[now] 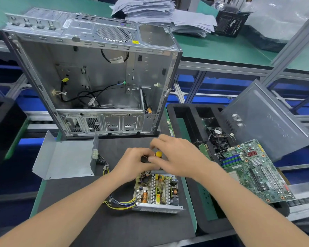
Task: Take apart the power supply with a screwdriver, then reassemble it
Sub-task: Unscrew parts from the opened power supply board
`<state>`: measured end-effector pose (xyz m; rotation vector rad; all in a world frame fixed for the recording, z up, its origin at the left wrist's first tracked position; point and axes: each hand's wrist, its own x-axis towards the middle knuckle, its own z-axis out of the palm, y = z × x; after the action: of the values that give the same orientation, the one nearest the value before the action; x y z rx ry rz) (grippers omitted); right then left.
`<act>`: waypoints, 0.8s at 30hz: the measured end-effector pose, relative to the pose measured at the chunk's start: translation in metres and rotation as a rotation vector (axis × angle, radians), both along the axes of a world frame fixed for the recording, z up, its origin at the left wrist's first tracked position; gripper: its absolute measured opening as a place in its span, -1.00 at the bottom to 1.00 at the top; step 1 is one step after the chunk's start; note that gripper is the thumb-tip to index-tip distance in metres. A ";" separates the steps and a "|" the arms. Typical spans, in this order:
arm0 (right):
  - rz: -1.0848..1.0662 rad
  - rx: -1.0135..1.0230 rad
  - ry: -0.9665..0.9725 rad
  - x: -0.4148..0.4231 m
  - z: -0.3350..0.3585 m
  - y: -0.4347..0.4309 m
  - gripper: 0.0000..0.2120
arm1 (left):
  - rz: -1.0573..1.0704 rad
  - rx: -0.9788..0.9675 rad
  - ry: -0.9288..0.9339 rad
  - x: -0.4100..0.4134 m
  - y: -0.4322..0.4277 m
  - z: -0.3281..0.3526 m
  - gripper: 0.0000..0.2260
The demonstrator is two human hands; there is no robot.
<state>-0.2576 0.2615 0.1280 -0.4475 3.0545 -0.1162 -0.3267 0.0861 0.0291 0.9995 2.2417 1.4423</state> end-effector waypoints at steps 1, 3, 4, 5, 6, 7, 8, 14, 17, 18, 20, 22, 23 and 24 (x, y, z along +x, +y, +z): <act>0.069 -0.019 -0.061 0.000 0.004 0.004 -0.73 | -0.002 0.001 -0.004 0.000 0.000 0.000 -0.77; 0.124 -0.004 -0.165 -0.001 0.008 0.009 -0.76 | -0.013 -0.018 -0.025 -0.002 0.002 -0.001 -0.85; 0.116 0.012 -0.197 -0.002 0.008 0.010 -0.76 | -0.016 -0.038 -0.026 -0.003 0.002 -0.001 -0.85; 0.103 0.019 -0.210 -0.003 0.009 0.009 -0.75 | -0.021 -0.051 -0.025 -0.003 0.002 -0.001 -0.84; 0.089 0.025 -0.219 -0.004 0.009 0.007 -0.75 | -0.027 -0.052 -0.022 -0.004 0.002 -0.001 -0.83; 0.077 0.024 -0.223 -0.004 0.009 0.005 -0.75 | -0.033 -0.048 -0.019 -0.004 0.001 -0.001 -0.83; 0.063 0.024 -0.227 -0.004 0.009 0.003 -0.76 | -0.034 -0.046 -0.017 -0.004 0.000 -0.001 -0.84; -0.053 0.166 -0.117 -0.007 0.007 -0.002 -0.55 | -0.034 -0.044 -0.005 -0.002 0.000 0.001 -0.80; -0.071 0.269 0.007 -0.005 0.000 -0.005 -0.45 | -0.023 -0.041 -0.043 -0.002 0.000 0.001 -0.85; -0.087 0.303 0.032 -0.005 -0.002 -0.007 -0.41 | -0.028 -0.040 -0.051 -0.001 0.000 0.002 -0.85; -0.133 0.352 0.056 -0.006 -0.006 -0.009 -0.35 | -0.047 -0.019 -0.057 0.000 0.000 0.003 -0.82; -0.177 0.344 0.078 -0.007 -0.008 -0.011 -0.33 | -0.057 0.003 -0.061 0.001 0.000 0.005 -0.77; -0.197 0.328 0.091 -0.007 -0.008 -0.013 -0.32 | -0.058 0.005 -0.063 0.001 0.000 0.005 -0.75; -0.213 0.312 0.099 -0.007 -0.009 -0.014 -0.31 | -0.057 0.005 -0.062 0.001 0.000 0.005 -0.75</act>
<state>-0.2648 0.2471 0.1188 -0.1105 3.1252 0.3799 -0.3260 0.0862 0.0336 0.9984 2.1495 1.4348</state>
